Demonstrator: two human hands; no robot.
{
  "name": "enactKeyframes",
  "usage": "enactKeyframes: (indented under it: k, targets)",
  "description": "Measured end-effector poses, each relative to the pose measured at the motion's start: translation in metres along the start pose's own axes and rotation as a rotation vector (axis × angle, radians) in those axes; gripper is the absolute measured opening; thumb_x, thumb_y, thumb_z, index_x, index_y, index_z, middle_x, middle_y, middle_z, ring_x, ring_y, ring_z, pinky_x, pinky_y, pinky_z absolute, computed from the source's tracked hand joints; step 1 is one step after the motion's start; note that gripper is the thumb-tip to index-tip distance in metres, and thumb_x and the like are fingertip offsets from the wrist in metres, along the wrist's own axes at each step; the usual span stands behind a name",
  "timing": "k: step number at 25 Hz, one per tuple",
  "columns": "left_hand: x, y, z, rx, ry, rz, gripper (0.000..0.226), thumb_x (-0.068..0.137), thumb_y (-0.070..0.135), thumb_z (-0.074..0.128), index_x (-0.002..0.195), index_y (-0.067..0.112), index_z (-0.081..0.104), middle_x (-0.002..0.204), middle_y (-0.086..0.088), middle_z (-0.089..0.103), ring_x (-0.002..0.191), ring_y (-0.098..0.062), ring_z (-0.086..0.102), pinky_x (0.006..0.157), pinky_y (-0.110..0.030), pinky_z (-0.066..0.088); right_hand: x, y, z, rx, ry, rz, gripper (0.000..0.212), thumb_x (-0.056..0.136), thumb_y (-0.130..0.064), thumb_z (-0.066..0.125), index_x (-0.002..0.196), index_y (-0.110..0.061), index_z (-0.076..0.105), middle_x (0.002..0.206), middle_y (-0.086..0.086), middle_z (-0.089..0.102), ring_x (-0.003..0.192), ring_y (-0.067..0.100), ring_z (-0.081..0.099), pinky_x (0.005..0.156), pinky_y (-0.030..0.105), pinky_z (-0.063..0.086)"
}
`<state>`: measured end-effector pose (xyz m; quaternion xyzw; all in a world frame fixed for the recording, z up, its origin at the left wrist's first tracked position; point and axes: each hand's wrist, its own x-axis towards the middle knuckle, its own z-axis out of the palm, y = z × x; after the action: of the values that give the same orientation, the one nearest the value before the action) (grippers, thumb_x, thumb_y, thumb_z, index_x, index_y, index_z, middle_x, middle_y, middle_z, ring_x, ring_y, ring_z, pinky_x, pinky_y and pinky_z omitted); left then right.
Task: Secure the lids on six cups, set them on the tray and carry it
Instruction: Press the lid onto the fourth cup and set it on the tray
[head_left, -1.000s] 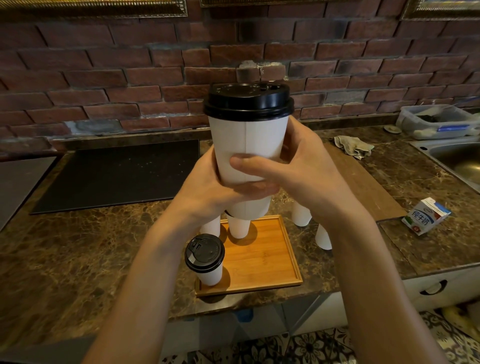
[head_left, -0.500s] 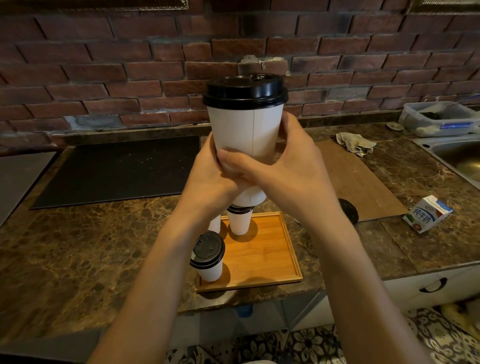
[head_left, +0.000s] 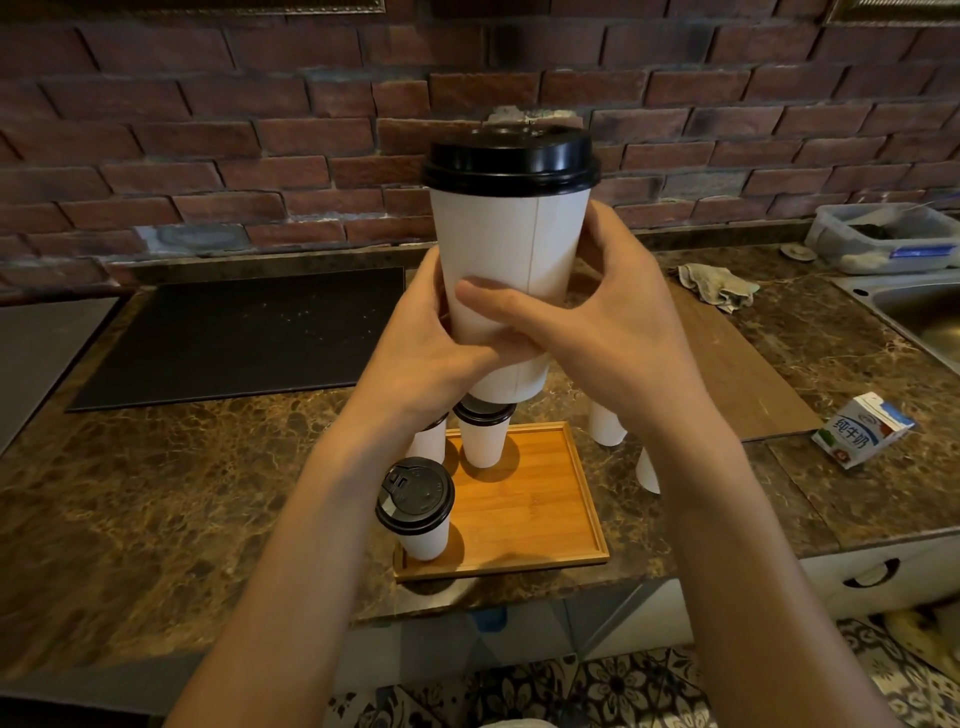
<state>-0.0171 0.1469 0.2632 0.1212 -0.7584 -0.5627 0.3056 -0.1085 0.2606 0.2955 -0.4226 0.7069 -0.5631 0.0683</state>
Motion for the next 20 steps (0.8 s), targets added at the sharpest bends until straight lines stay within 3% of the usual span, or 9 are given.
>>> enactKeyframes:
  k: [3,6,10,12,14,20]
  targets:
    - [0.001,0.001,-0.004,0.005,-0.048,-0.018,0.058,0.070,0.005,0.078,0.102,0.040,0.045,0.097,0.023,0.060,0.087,0.021,0.057,0.065,-0.001,0.046,0.001,0.001,-0.002,0.036,-0.027,-0.018,0.081,0.069,-0.047,0.082,0.137,-0.024,0.047,0.128,-0.012,0.058,0.118,0.003,0.052,0.095,0.030,0.052]
    - [0.001,0.006,-0.008,-0.022,-0.116,-0.046,0.057,0.062,0.020,0.079,0.105,0.039,0.047,0.090,0.031,0.066,0.090,0.015,0.061,0.066,-0.004,0.047,0.002,0.003,-0.006,0.083,-0.081,-0.039,0.076,0.072,-0.040,0.083,0.136,-0.023,0.047,0.126,-0.012,0.059,0.117,0.003,0.054,0.093,0.029,0.054]
    - [0.000,0.008,-0.011,-0.051,-0.184,-0.063,0.070,0.056,0.020,0.088,0.116,0.029,0.053,0.100,0.015,0.069,0.096,-0.002,0.065,0.072,-0.012,0.051,0.004,0.005,-0.013,0.158,-0.171,-0.059,0.068,0.072,-0.034,0.081,0.132,-0.024,0.050,0.120,-0.014,0.062,0.111,-0.002,0.058,0.088,0.019,0.052]
    - [-0.001,0.010,-0.010,-0.044,-0.195,-0.071,0.071,0.054,0.029,0.083,0.119,0.025,0.054,0.102,0.012,0.068,0.097,-0.003,0.064,0.073,-0.013,0.051,0.004,0.005,-0.015,0.167,-0.207,-0.062,0.062,0.072,-0.032,0.079,0.127,-0.027,0.051,0.113,-0.018,0.064,0.107,-0.005,0.059,0.084,0.014,0.050]
    - [-0.003,0.010,-0.009,-0.049,-0.177,-0.067,0.071,0.054,0.024,0.084,0.117,0.024,0.054,0.099,0.015,0.068,0.096,0.000,0.064,0.071,-0.011,0.050,0.005,0.004,-0.017,0.165,-0.228,-0.061,0.057,0.072,-0.031,0.078,0.123,-0.031,0.051,0.108,-0.020,0.066,0.105,-0.005,0.060,0.083,0.013,0.050]
    - [-0.001,0.012,-0.006,-0.085,-0.131,-0.071,0.069,0.058,0.011,0.082,0.120,0.018,0.052,0.103,0.006,0.066,0.095,-0.002,0.065,0.070,-0.011,0.051,0.006,0.003,-0.017,0.151,-0.242,-0.062,0.067,0.074,-0.036,0.077,0.133,-0.022,0.050,0.120,-0.010,0.064,0.113,0.003,0.060,0.093,0.026,0.053]
